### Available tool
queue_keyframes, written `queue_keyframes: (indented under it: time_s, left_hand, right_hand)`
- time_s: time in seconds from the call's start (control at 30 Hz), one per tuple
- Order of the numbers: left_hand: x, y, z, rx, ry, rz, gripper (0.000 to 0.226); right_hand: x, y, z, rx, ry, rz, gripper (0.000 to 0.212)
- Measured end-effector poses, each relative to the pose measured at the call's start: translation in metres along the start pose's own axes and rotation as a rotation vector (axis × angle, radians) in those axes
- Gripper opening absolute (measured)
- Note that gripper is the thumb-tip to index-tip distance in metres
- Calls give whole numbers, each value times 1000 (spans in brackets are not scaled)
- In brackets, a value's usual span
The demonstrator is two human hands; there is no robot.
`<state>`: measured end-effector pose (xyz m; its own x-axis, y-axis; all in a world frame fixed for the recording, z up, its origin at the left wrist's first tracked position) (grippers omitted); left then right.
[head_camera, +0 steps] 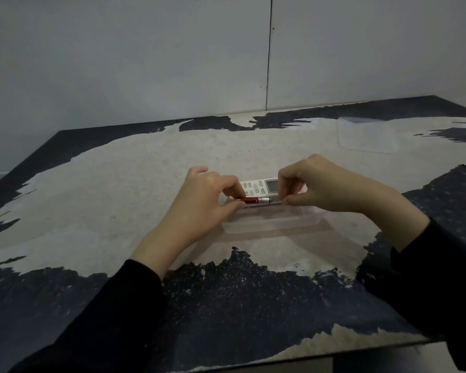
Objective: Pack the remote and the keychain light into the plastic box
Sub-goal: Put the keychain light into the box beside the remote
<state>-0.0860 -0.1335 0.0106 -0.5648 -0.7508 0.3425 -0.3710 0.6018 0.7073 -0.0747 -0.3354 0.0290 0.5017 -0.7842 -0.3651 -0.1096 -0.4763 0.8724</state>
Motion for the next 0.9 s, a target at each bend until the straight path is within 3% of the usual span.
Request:
queue_keyframes:
  time_s: [0.2, 0.37, 0.43, 0.5, 0.6, 0.67, 0.73, 0.9]
  left_hand:
    - [-1, -1, -3, -94, 67, -35, 12]
    - [-8, -3, -1, -175, 241, 104, 12]
    - [-10, -5, 0, -151, 226, 110, 14]
    - [-10, -6, 0, -88, 238, 135, 15]
    - [-8, -9, 3, 4, 436, 347, 27]
    - [-9, -14, 8, 1, 632, 570, 38]
    - [-12, -19, 11, 15, 699, 644, 46]
    - [-18, -25, 13, 58, 691, 619, 44]
  right_hand:
    - [-5, -10, 2, -91, 67, 130, 6]
    - [-2, -5, 2, -115, 31, -19, 9]
    - [3, -1, -1, -16, -29, -206, 11]
    - [24, 2, -9, 219, -137, -352, 14]
    - [84, 1, -20, 493, -264, -55, 26]
    - [126, -1, -18, 394, -458, 195, 51]
    - [153, 0, -11, 263, -624, 310, 69]
    - [161, 8, -10, 268, -561, 525, 58]
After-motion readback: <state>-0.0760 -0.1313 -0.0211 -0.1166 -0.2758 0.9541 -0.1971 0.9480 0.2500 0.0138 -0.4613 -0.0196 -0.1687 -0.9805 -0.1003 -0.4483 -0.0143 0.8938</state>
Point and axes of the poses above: each hand's wrist, its own z-axis away from the middle knuckle, its own y-axis out of the back of the hand, x = y × z, the point moved 2 cm from there along -z, towards the middle knuckle, and after that the axes turned 15 degrees about x, right-handed, at the moved point
